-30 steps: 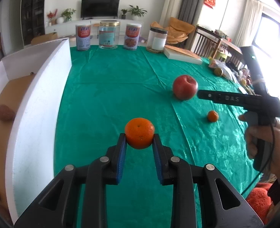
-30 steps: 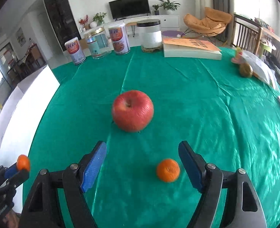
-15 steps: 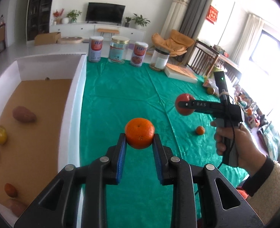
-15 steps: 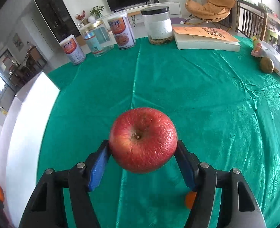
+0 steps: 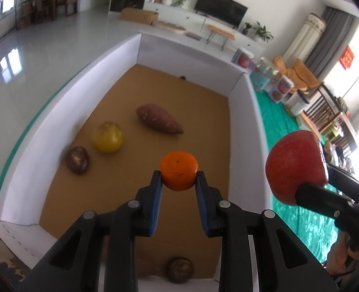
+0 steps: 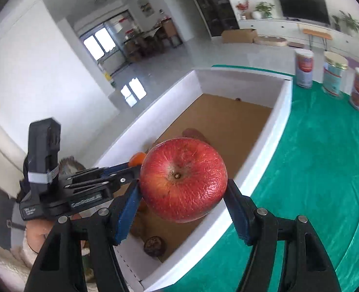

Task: Organize fruits
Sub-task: 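Carry the tangerine and apple over the box and open both tools, then withdraw both tools from the box back over the table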

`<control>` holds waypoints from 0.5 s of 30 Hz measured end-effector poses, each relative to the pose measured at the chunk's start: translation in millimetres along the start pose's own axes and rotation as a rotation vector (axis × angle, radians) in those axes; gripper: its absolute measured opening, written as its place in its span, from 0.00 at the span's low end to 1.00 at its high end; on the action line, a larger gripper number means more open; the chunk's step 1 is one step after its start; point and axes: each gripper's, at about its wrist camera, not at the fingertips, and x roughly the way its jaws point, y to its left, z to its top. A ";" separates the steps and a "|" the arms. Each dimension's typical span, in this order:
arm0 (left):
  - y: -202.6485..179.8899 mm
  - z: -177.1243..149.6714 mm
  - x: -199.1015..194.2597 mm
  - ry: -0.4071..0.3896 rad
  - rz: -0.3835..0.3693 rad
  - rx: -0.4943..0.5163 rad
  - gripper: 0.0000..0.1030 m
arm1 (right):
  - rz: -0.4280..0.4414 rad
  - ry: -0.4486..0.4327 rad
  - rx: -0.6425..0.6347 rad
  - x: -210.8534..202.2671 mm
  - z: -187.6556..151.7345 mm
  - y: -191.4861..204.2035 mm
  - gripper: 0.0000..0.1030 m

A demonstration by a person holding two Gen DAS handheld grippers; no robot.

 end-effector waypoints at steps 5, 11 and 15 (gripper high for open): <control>21.4 -10.7 22.5 0.085 0.070 -0.021 0.30 | -0.105 0.153 -0.136 63.4 -10.6 27.6 0.66; 19.5 -4.5 -6.2 -0.037 0.117 -0.025 0.71 | -0.121 0.127 -0.108 61.7 -7.9 19.0 0.68; -4.2 3.9 -45.6 -0.186 0.104 0.004 0.75 | -0.126 -0.037 -0.039 -5.4 4.5 2.8 0.73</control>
